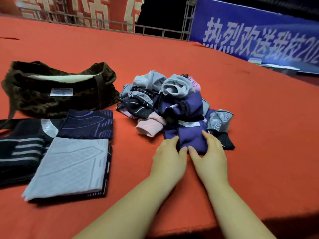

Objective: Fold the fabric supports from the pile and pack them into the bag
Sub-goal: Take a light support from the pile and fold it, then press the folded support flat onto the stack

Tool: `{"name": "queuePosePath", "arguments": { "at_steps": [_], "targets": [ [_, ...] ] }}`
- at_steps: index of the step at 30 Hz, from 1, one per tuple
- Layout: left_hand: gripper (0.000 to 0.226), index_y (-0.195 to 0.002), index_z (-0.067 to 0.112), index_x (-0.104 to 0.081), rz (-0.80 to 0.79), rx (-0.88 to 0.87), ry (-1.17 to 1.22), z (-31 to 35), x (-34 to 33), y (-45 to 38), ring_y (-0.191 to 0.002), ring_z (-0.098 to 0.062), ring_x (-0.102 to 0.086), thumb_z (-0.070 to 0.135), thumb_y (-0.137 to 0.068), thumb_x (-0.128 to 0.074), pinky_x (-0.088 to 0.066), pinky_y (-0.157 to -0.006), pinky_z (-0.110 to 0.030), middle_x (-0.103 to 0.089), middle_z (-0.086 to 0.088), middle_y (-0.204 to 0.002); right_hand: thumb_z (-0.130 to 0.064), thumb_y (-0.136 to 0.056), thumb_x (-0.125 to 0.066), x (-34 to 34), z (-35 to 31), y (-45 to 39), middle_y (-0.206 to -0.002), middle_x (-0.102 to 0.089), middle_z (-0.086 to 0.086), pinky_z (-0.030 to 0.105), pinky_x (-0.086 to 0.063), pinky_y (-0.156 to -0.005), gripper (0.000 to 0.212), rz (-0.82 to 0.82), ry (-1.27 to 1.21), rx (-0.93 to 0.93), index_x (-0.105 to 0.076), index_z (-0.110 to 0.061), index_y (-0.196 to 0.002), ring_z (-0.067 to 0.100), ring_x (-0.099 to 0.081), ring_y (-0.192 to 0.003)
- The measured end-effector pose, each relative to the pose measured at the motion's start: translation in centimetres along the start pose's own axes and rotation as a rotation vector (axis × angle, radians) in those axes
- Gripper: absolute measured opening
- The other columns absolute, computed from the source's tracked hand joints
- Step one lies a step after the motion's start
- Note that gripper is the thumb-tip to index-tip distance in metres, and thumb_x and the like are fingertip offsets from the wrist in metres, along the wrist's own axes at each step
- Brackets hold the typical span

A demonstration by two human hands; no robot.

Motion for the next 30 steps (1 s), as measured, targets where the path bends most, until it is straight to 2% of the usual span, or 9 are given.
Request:
{"name": "queuePosePath", "arguments": {
  "at_steps": [2, 5, 10, 15, 18, 21, 24, 27, 30],
  "targets": [
    [0.038, -0.127, 0.021, -0.057, 0.072, 0.068, 0.005, 0.4, -0.6, -0.9, -0.111, -0.019, -0.057, 0.029, -0.090, -0.061, -0.046, -0.091, -0.027, -0.060, 0.000, -0.120, -0.016, -0.079, -0.072, -0.2, 0.6, -0.4, -0.136, -0.049, 0.003, 0.027, -0.033, -0.103, 0.059, -0.019, -0.071, -0.034, -0.050, -0.015, -0.134, 0.018, -0.044, -0.127],
    [0.025, -0.110, 0.017, -0.063, 0.204, 0.045, -0.066, 0.4, -0.9, -1.4, -0.100, -0.022, -0.058, 0.028, -0.088, -0.063, -0.045, -0.088, -0.034, -0.061, 0.001, -0.103, -0.008, -0.081, -0.068, 0.0, 0.3, -0.3, -0.130, -0.053, 0.002, 0.017, -0.031, -0.095, 0.051, 0.007, -0.131, -0.037, -0.054, -0.016, -0.130, 0.016, -0.048, -0.121],
    [0.016, -0.099, 0.015, -0.066, 0.285, -0.021, -0.039, 0.6, -0.5, -1.2, -0.097, -0.023, -0.057, 0.025, -0.086, -0.064, -0.044, -0.090, -0.043, -0.065, 0.000, -0.099, -0.002, -0.084, -0.062, 0.1, 0.3, -0.3, -0.111, -0.060, -0.005, 0.032, -0.046, -0.091, 0.036, 0.058, -0.212, -0.081, -0.063, -0.018, -0.116, 0.014, -0.058, -0.102],
    [0.015, -0.098, 0.016, -0.066, 0.272, 0.015, -0.011, 0.9, 0.2, -0.1, -0.097, -0.025, -0.058, 0.026, -0.087, -0.063, -0.043, -0.090, -0.042, -0.068, 0.001, -0.095, -0.001, -0.084, -0.060, 0.4, -0.4, -0.1, -0.104, -0.064, -0.001, 0.028, -0.045, -0.084, 0.031, 0.059, -0.160, -0.045, -0.065, -0.016, -0.110, 0.015, -0.062, -0.097],
    [0.018, -0.103, 0.021, -0.064, 0.198, 0.042, -0.211, 1.6, 1.1, 1.4, -0.103, -0.023, -0.053, 0.032, -0.091, -0.057, -0.034, -0.089, -0.032, -0.067, 0.004, -0.100, -0.004, -0.085, -0.059, 0.5, -0.9, 0.2, -0.105, -0.064, 0.001, 0.033, -0.045, -0.085, 0.032, -0.011, -0.050, -0.030, -0.065, -0.018, -0.114, 0.019, -0.061, -0.099],
    [0.020, -0.106, 0.028, -0.060, 0.140, -0.008, -0.461, 1.9, 2.8, 3.7, -0.108, -0.018, -0.048, 0.040, -0.093, -0.050, -0.027, -0.086, -0.030, -0.064, 0.009, -0.106, -0.008, -0.087, -0.059, 0.8, -1.6, 1.1, -0.104, -0.062, 0.004, 0.035, -0.043, -0.084, 0.031, -0.127, 0.105, 0.037, -0.067, -0.020, -0.114, 0.024, -0.058, -0.101],
    [0.020, -0.103, 0.030, -0.060, 0.116, -0.061, -0.538, 1.6, 5.0, 6.5, -0.106, -0.017, -0.047, 0.043, -0.092, -0.050, -0.026, -0.085, -0.030, -0.064, 0.009, -0.104, -0.008, -0.085, -0.061, 1.4, -2.8, 3.6, -0.101, -0.063, 0.005, 0.037, -0.044, -0.085, 0.029, -0.200, 0.140, 0.100, -0.069, -0.019, -0.110, 0.026, -0.058, -0.100],
    [0.011, -0.089, 0.026, -0.067, 0.194, -0.149, -0.430, 1.0, 7.2, 9.5, -0.091, -0.023, -0.054, 0.036, -0.084, -0.065, -0.028, -0.076, -0.033, -0.066, 0.008, -0.084, -0.004, -0.080, -0.066, 2.3, -4.1, 7.5, -0.094, -0.065, 0.002, 0.036, -0.047, -0.084, 0.028, -0.180, 0.075, 0.130, -0.072, -0.017, -0.104, 0.025, -0.062, -0.093],
    [0.012, -0.078, 0.025, -0.069, 0.260, -0.215, -0.317, 0.1, 9.2, 12.2, -0.071, -0.019, -0.056, 0.036, -0.073, -0.067, -0.040, -0.070, -0.034, -0.057, 0.017, -0.066, -0.008, -0.082, -0.066, 3.3, -5.8, 11.4, -0.091, -0.065, -0.008, 0.022, -0.043, -0.082, 0.024, -0.168, -0.045, 0.086, -0.071, -0.021, -0.101, 0.014, -0.062, -0.090]
  ]
}}
Point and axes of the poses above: each hand's wrist, its own y-axis away from the middle knuckle, its own x-axis out of the back of the hand, z = x × y, the point moved 2 cm from there along -y, towards the middle knuckle
